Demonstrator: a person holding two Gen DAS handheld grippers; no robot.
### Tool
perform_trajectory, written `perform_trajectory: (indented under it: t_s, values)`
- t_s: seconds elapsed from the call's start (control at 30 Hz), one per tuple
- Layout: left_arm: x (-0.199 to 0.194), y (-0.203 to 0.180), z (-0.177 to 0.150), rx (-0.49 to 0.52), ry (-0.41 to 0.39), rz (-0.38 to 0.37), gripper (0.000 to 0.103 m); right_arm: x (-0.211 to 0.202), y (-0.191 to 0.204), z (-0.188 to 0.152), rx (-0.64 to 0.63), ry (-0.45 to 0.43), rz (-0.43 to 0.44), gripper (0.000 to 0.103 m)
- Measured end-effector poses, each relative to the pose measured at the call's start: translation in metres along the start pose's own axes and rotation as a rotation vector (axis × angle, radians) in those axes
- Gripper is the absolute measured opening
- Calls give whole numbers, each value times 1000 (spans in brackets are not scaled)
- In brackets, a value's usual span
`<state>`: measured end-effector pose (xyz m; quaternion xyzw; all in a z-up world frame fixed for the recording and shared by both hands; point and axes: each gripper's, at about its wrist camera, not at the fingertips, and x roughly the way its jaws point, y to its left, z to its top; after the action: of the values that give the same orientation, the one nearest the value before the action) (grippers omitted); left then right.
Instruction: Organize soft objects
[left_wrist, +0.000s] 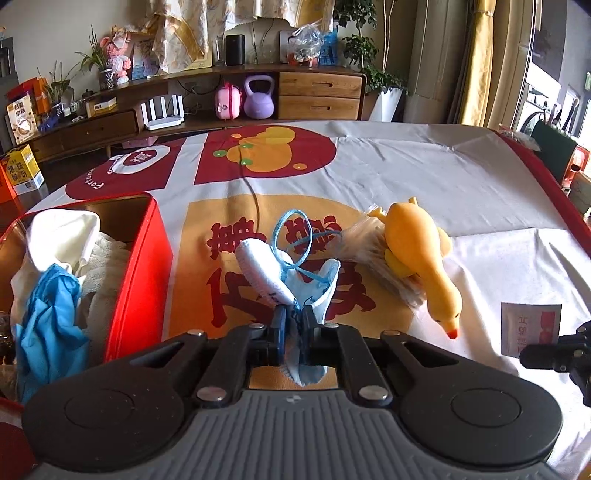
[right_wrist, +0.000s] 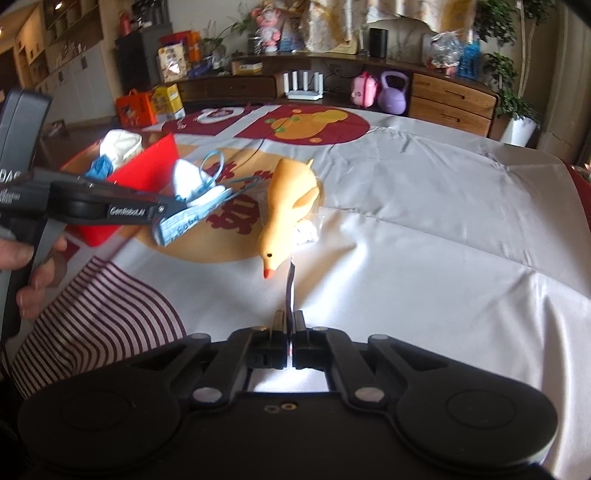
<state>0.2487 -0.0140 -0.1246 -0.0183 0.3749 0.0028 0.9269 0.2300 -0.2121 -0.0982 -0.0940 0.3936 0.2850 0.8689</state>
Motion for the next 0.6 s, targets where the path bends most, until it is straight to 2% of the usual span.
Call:
perform_trajectory:
  t_s: [0.13, 0.6]
  values:
    - [-11, 2, 0, -9, -10, -10, 8, -10, 2, 1, 30, -19, 6, 1]
    - [-61, 14, -2, -45, -49, -67, 8, -53, 21, 18, 141, -93, 108, 1]
